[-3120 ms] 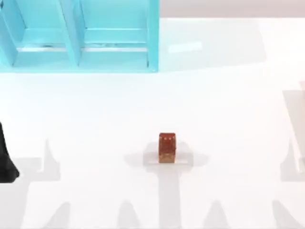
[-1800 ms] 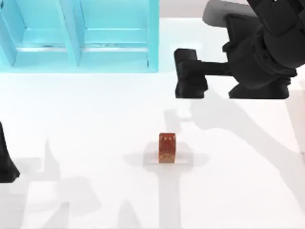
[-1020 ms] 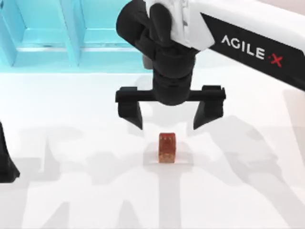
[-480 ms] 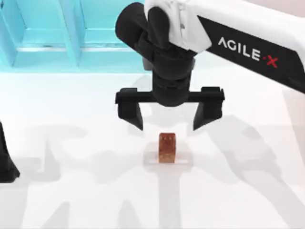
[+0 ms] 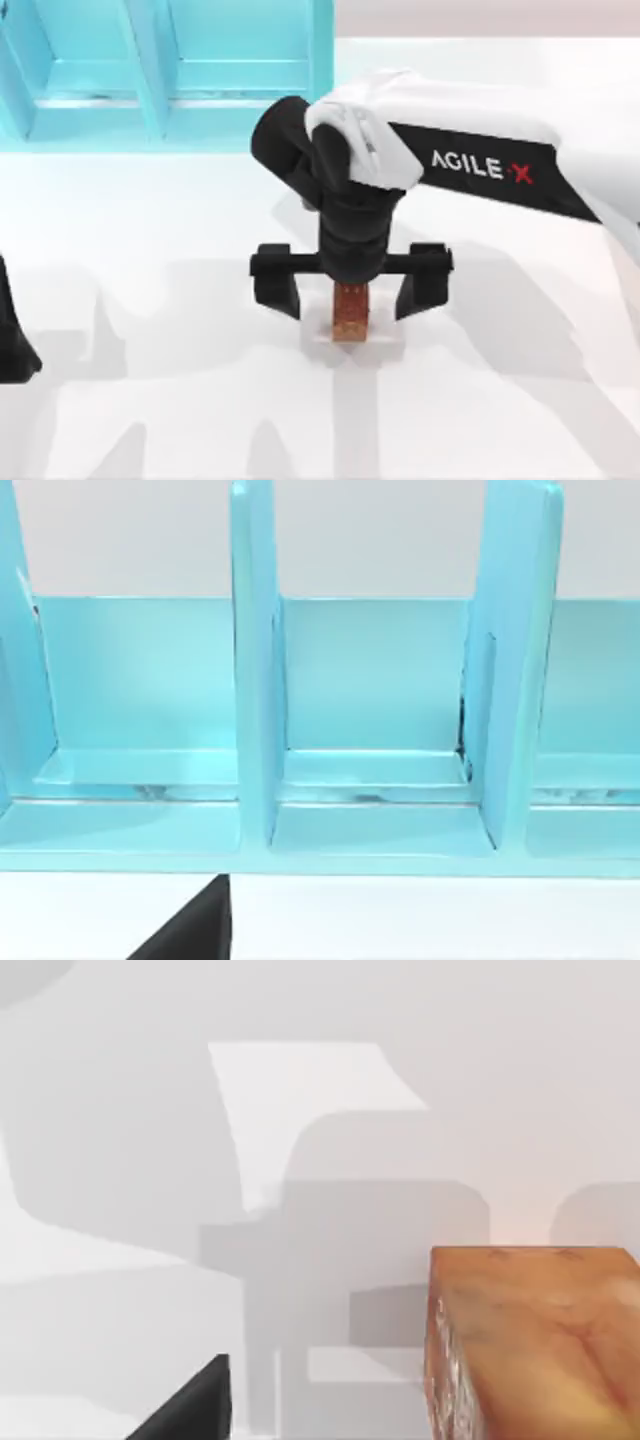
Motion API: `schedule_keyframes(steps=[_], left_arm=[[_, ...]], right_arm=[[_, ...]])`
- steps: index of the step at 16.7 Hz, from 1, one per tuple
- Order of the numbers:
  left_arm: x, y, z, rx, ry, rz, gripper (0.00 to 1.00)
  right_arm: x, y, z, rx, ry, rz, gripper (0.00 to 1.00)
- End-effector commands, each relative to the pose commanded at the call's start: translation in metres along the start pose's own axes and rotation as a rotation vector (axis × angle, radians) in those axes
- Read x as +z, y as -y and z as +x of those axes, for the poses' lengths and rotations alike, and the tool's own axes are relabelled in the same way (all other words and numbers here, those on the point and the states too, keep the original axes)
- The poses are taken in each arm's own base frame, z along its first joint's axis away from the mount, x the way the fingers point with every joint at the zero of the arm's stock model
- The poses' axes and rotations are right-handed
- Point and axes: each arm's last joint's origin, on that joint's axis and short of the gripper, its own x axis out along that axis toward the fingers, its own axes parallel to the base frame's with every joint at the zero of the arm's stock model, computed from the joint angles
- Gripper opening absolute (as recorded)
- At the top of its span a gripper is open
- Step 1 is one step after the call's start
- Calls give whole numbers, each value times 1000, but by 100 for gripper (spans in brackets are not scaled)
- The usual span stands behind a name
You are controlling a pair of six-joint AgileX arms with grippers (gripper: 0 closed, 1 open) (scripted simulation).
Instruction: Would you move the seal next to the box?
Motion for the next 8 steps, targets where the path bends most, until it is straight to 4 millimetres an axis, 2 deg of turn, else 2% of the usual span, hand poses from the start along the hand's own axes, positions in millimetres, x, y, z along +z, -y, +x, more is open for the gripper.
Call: schedule_keyframes(steps=[2,6,8], left_arm=[[0,0,0,0,0,0,100],[0,0,0,0,0,0,100],[0,0,0,0,0,0,100]], right_arm=[[-1,1,10,-4,-4,0,100],[-1,1,11,-4,-4,0,100],[-1,1,11,-4,-4,0,85]])
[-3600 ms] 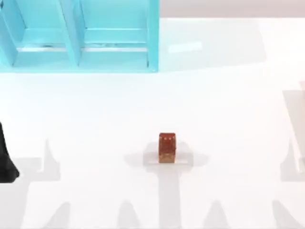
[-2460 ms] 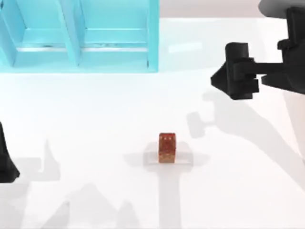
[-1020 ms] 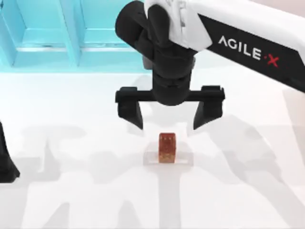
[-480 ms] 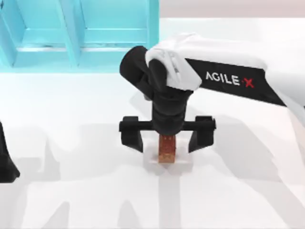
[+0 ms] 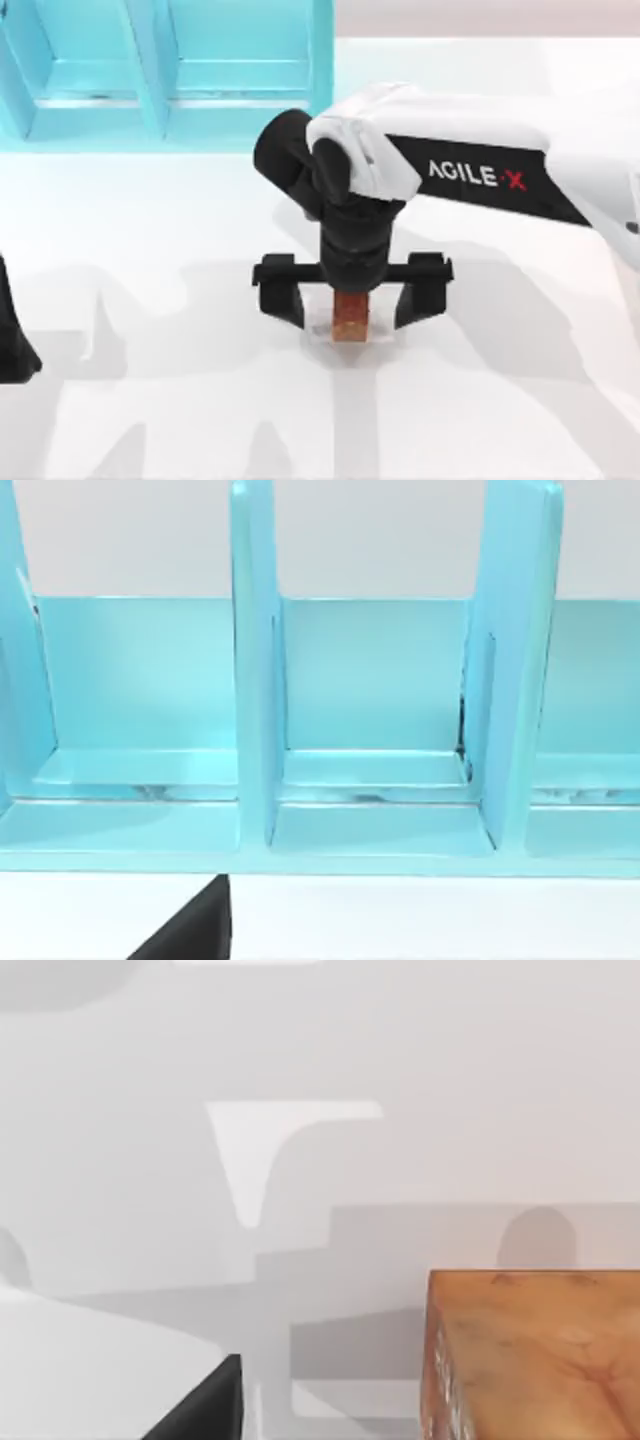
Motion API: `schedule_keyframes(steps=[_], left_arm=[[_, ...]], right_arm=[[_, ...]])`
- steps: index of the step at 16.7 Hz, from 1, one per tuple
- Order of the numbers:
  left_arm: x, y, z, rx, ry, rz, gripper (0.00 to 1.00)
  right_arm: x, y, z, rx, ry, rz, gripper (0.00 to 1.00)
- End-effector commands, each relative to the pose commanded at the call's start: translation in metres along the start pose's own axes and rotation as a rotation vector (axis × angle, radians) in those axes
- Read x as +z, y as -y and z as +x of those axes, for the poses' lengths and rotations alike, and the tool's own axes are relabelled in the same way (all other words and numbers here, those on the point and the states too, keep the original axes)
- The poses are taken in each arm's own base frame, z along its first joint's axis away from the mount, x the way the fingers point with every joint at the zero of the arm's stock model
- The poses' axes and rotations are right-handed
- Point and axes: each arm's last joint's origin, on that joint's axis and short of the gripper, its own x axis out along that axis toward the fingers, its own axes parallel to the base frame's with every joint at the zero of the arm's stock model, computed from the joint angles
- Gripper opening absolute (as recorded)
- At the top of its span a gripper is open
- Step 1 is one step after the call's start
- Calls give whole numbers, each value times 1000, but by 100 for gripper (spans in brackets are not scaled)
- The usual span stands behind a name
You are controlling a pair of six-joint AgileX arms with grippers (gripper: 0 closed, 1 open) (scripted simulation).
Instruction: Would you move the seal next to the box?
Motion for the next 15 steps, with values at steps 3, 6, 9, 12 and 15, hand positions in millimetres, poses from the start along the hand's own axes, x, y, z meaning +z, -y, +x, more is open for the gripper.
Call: schedule_keyframes(steps=[3,6,9,12,15], left_arm=[[0,0,0,0,0,0,100],[0,0,0,0,0,0,100],[0,0,0,0,0,0,100],[0,0,0,0,0,0,100],[0,0,0,0,0,0,100]], right_arm=[[0,0,0,0,0,0,62],[0,0,0,0,0,0,40],[0,0,0,0,0,0,17],[0,0,0,0,0,0,0],[0,0,0,0,0,0,0]])
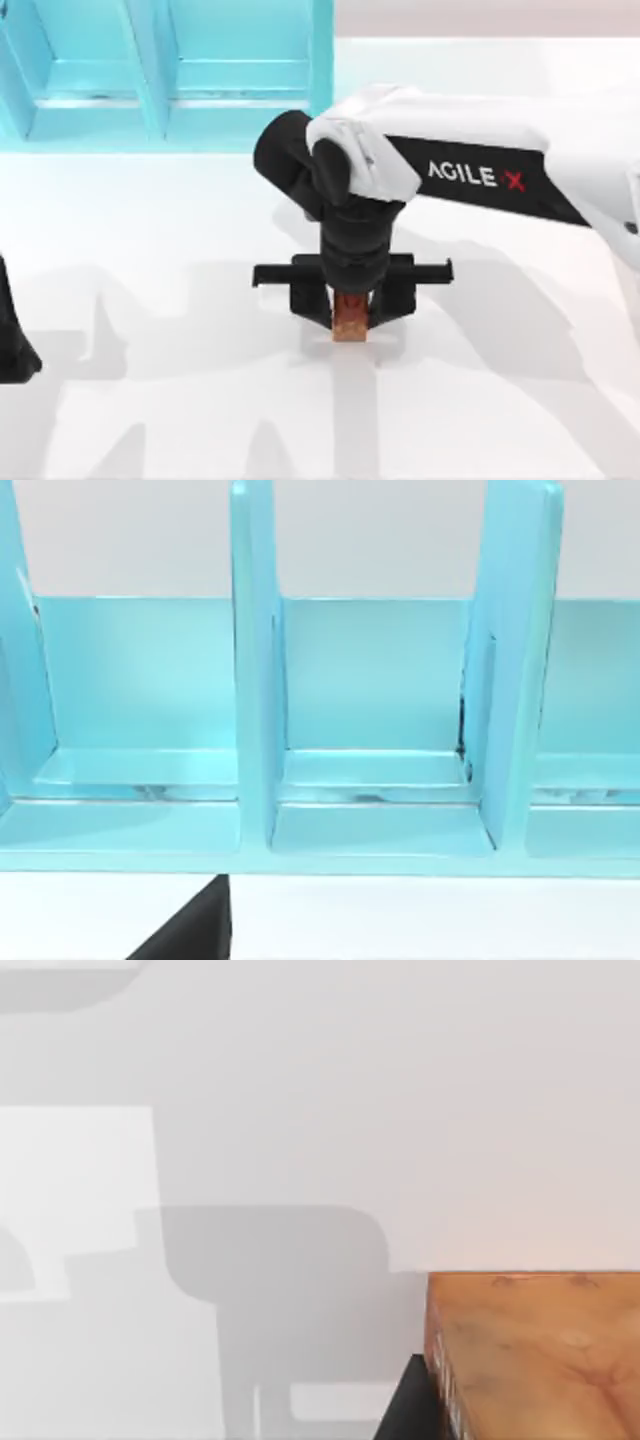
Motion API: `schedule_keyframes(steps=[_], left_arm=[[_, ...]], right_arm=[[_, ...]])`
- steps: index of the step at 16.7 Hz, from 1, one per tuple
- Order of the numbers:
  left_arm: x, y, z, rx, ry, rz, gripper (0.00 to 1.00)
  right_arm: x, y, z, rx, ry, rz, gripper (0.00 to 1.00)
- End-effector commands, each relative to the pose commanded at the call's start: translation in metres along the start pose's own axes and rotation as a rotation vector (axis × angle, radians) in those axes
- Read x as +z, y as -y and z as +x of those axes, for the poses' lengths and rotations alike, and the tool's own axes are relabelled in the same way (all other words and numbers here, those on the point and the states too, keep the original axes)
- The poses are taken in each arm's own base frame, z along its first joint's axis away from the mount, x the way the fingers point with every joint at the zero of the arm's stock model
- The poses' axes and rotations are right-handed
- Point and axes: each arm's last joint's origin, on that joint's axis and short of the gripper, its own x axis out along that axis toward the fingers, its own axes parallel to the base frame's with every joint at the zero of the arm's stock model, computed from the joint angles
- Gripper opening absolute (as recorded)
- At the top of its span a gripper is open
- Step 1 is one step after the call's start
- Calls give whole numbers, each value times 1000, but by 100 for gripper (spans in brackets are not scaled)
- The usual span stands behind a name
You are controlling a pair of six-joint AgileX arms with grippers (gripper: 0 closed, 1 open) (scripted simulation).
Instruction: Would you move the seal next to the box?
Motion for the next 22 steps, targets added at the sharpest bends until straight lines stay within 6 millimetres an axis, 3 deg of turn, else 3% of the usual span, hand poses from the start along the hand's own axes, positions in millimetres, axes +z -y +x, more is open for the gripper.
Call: schedule_keyframes(steps=[6,13,18,20,22], left_arm=[[0,0,0,0,0,0,100],[0,0,0,0,0,0,100],[0,0,0,0,0,0,100],[0,0,0,0,0,0,100],[0,0,0,0,0,0,100]], right_arm=[[0,0,-2,1,2,2,0],[0,0,-49,0,1,1,0],[1,0,-48,-3,-3,2,0],[11,11,-50,-11,-14,1,0],[31,37,-56,-23,-30,1,0]])
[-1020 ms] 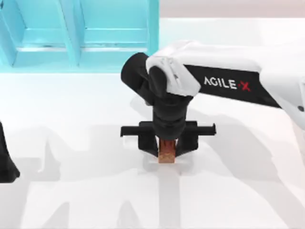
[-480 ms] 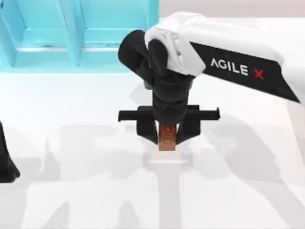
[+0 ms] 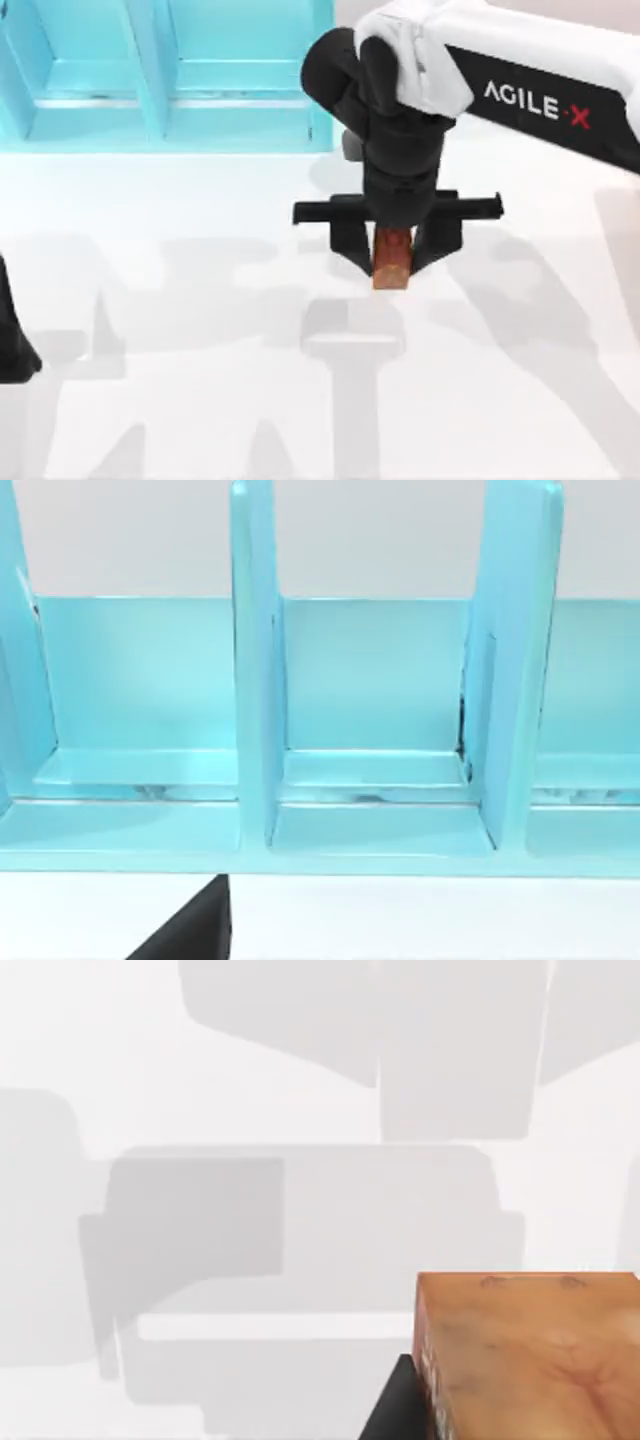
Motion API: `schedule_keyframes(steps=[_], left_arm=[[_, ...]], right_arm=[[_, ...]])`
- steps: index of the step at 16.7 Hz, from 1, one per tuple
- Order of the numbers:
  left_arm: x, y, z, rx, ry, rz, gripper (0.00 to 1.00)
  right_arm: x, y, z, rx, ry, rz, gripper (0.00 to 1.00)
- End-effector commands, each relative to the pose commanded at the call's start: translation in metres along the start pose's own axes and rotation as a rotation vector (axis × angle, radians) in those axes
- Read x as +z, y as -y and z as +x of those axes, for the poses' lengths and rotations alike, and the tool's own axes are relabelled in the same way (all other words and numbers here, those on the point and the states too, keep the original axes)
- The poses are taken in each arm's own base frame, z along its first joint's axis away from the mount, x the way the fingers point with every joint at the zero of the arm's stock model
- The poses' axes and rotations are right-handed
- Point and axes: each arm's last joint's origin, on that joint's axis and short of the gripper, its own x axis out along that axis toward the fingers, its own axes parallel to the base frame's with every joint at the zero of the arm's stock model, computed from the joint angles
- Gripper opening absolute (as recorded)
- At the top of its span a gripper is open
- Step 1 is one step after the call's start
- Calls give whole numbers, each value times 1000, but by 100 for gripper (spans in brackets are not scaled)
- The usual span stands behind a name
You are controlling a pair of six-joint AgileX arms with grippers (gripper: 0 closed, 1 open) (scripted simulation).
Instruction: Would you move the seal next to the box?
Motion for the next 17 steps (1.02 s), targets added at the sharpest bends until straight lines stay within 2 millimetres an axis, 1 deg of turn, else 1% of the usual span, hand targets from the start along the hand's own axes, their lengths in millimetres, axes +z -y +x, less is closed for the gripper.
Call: schedule_keyframes(steps=[2,3,5,6,7,8,9,10,11,12,17], left_arm=[[0,0,0,0,0,0,100],[0,0,0,0,0,0,100],[0,0,0,0,0,0,100],[0,0,0,0,0,0,100],[0,0,0,0,0,0,100],[0,0,0,0,0,0,100],[0,0,0,0,0,0,100],[0,0,0,0,0,0,100],[0,0,0,0,0,0,100],[0,0,0,0,0,0,100],[0,0,0,0,0,0,100]], right_arm=[[23,39,-13,0,-7,-2,0],[35,63,-21,2,-8,-4,0],[58,123,-38,7,-8,-4,0],[64,153,-46,9,-6,-3,0],[68,178,-55,13,-2,-2,0],[70,199,-64,18,6,-2,0],[70,215,-72,22,17,-1,0],[68,227,-78,24,26,-1,0],[67,234,-82,24,30,-1,0],[66,237,-83,24,31,-1,0],[67,236,-81,24,31,-2,0]])
